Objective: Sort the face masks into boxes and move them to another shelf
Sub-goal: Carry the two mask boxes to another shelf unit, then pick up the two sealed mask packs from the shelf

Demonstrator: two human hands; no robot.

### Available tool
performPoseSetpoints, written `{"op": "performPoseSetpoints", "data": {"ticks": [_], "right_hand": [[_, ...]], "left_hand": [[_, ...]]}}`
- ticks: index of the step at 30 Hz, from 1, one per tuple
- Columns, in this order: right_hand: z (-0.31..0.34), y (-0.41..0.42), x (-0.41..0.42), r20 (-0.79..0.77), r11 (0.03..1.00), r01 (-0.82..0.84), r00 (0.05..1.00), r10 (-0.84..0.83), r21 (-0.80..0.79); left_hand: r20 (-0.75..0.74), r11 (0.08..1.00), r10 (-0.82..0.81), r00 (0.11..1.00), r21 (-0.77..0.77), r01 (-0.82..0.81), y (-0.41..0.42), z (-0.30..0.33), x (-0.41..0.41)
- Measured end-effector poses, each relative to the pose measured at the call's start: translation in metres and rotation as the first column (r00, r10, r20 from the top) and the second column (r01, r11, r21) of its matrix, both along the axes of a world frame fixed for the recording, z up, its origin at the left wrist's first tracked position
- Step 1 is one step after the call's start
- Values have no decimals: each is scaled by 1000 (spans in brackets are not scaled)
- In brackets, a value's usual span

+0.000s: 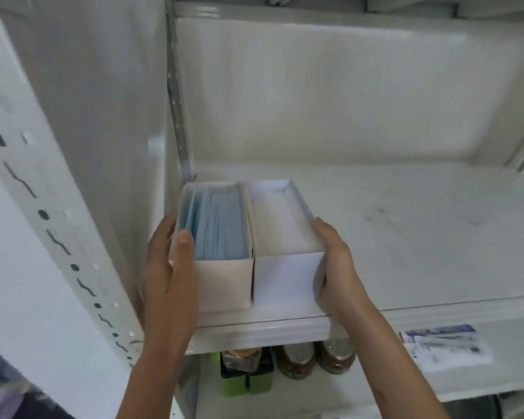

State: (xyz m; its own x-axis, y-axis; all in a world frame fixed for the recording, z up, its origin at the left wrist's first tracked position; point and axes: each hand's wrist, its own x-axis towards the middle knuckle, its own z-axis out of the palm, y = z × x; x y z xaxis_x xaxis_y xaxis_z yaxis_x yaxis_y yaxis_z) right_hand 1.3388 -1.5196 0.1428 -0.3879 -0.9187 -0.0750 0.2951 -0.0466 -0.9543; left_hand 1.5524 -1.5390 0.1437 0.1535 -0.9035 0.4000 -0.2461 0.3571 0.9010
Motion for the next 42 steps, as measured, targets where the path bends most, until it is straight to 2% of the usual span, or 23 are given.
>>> {"op": "performPoseSetpoints", "data": {"ticks": [3, 6, 8, 10, 13, 15, 17, 19, 22, 24, 26, 28, 30, 35, 42], "right_hand": [[-1, 12, 1, -88, 1000, 3, 996, -4, -18], [-3, 32, -4, -344, 988, 130, 927, -149, -78], [-5, 51, -13, -450, 955, 253, 843, -295, -152], [-8, 74, -28, -534, 911, 352, 738, -412, -217], [-18, 126, -61, -676, 826, 489, 511, -531, -279], [-27, 171, -86, -747, 750, 589, 343, -569, -301], [-35, 227, -112, -800, 653, 708, 213, -561, -269], [-40, 280, -128, -866, 573, 794, 128, -483, -203], [-48, 380, -138, -944, 397, 913, 45, -326, -93], [-54, 446, -135, -974, 242, 970, 51, -219, -3], [-58, 507, -129, -980, 69, 990, 132, -146, 123], [-59, 558, -123, -970, -94, 970, 215, -111, 225], [-57, 600, -117, -966, -229, 940, 235, -105, 254], [-51, 675, -109, -952, -432, 848, 280, -125, 306], [-51, 742, -112, -931, -508, 780, 311, -192, 366]], "left_hand": [[72, 963, 89, 993, -261, -67, 4, 1, -3], [191, 783, 245, 951, -617, -78, 13, 5, -7], [186, 695, 231, 955, -718, -28, 20, 7, -18], [177, 648, 182, 967, -761, 17, 28, 9, -36], [202, 605, 34, 979, -784, 141, 50, 8, -75], [250, 596, -167, 954, -745, 300, 68, 5, -111], [353, 584, -366, 861, -634, 508, 93, 3, -154], [474, 549, -482, 737, -493, 675, 118, -3, -194], [581, 396, -616, 532, -356, 847, 179, -19, -263], [642, 267, -664, 384, -276, 923, 226, -33, -305], [710, 122, -672, 212, -176, 977, 276, -44, -345], [786, -5, -614, 68, -90, 996, 327, -53, -382], [845, -118, -534, -22, -49, 992, 378, -57, -414], [911, -317, -399, -104, -30, 948, 491, -66, -464], [903, -414, -362, -231, 67, 908, 581, -84, -501]]}}
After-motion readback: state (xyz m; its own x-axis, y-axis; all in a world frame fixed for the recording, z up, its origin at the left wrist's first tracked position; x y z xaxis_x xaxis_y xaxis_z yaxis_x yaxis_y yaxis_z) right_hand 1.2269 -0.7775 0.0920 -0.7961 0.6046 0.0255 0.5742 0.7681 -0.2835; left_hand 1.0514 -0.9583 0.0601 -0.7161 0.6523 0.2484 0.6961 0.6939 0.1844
